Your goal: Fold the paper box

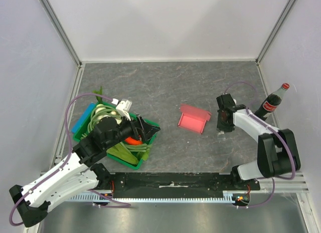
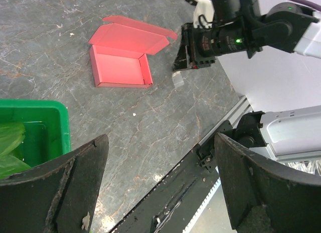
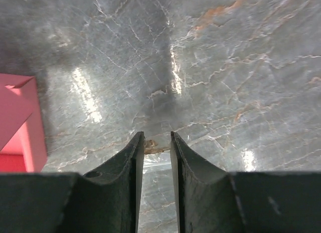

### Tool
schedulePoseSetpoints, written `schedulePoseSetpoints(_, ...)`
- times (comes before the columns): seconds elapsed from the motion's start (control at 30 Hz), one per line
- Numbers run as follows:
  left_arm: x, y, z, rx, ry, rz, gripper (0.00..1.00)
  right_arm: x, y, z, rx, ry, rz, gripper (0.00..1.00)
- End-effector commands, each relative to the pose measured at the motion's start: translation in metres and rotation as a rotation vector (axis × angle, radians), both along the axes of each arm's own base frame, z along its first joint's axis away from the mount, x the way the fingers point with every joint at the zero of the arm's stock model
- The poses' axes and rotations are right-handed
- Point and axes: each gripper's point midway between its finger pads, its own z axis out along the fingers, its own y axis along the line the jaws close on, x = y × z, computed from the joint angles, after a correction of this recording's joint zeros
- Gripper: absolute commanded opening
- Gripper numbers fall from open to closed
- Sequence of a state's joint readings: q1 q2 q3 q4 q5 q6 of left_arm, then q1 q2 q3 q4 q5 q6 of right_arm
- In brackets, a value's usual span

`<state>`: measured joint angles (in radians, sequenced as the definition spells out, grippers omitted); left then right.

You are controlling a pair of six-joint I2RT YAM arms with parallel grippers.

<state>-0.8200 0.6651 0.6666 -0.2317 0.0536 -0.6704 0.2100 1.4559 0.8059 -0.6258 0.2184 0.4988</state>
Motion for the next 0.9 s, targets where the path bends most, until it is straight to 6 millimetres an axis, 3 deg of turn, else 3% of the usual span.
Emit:
schedulePoseSetpoints(0.0, 0.002, 0.002, 0.010, 0.006, -0.057, -0.003, 0.91, 0.010, -0.004, 0.039, -0.012, -0.126, -0.011, 0.32)
schedulePoseSetpoints(0.07, 0.003, 0.001, 0.010, 0.008, -0.058, -0.003, 0.91, 0.007, 0.002, 0.060, -0.007, -0.149, 0.028, 0.31)
schedulePoseSetpoints(0.17, 0.007, 0.000, 0.010, 0.018, -0.066, 0.006, 0.91, 0.005, 0.037, 0.096, 0.020, -0.213, 0.158, 0.30)
schedulePoseSetpoints(0.2, 0.010, 0.001, 0.010, 0.024, -0.070, 0.019, 0.91, 0.004, 0.067, 0.114, 0.040, -0.262, 0.251, 0.30)
schedulePoseSetpoints(0.23, 0.012, 0.000, 0.008, 0.035, -0.068, 0.022, 0.91, 0.004, 0.081, 0.124, 0.035, -0.300, 0.298, 0.29)
schedulePoseSetpoints(0.27, 0.013, 0.001, 0.010, 0.040, -0.076, 0.026, 0.91, 0.002, 0.097, 0.131, 0.037, -0.320, 0.346, 0.29)
schedulePoseSetpoints(0.3, 0.016, 0.001, 0.010, 0.042, -0.078, 0.033, 0.91, -0.008, 0.126, 0.135, 0.041, -0.336, 0.449, 0.29)
schedulePoseSetpoints(0.37, 0.018, -0.001, 0.009, 0.049, -0.080, 0.033, 0.91, -0.004, 0.161, 0.138, -0.011, -0.370, 0.578, 0.29)
schedulePoseSetpoints(0.4, 0.019, -0.001, 0.008, 0.052, -0.080, 0.034, 0.91, 0.003, 0.169, 0.141, -0.042, -0.387, 0.605, 0.30)
schedulePoseSetpoints(0.43, 0.018, -0.002, 0.008, 0.052, -0.079, 0.031, 0.91, 0.014, 0.176, 0.128, -0.111, -0.380, 0.663, 0.30)
schedulePoseSetpoints(0.5, 0.021, 0.000, 0.002, 0.068, -0.070, 0.053, 0.91, 0.035, 0.168, 0.124, -0.243, -0.403, 0.635, 0.30)
schedulePoseSetpoints(0.57, 0.020, 0.003, 0.000, 0.068, -0.060, 0.063, 0.91, 0.049, 0.166, 0.108, -0.350, -0.370, 0.656, 0.30)
schedulePoseSetpoints(0.7, 0.017, 0.010, -0.004, 0.071, -0.047, 0.080, 0.91, 0.057, 0.159, 0.080, -0.377, -0.326, 0.667, 0.31)
schedulePoseSetpoints(0.77, 0.017, 0.011, -0.008, 0.079, -0.040, 0.086, 0.91, 0.063, 0.156, 0.075, -0.360, -0.339, 0.660, 0.33)
schedulePoseSetpoints(0.8, 0.019, 0.010, -0.011, 0.089, -0.033, 0.086, 0.91, 0.061, 0.155, 0.070, -0.346, -0.333, 0.672, 0.36)
schedulePoseSetpoints(0.83, 0.021, 0.008, -0.013, 0.094, -0.027, 0.088, 0.93, 0.065, 0.158, 0.073, -0.331, -0.357, 0.669, 0.50)
schedulePoseSetpoints(0.87, 0.024, 0.006, -0.018, 0.109, -0.014, 0.090, 0.94, 0.065, 0.158, 0.074, -0.327, -0.361, 0.678, 0.57)
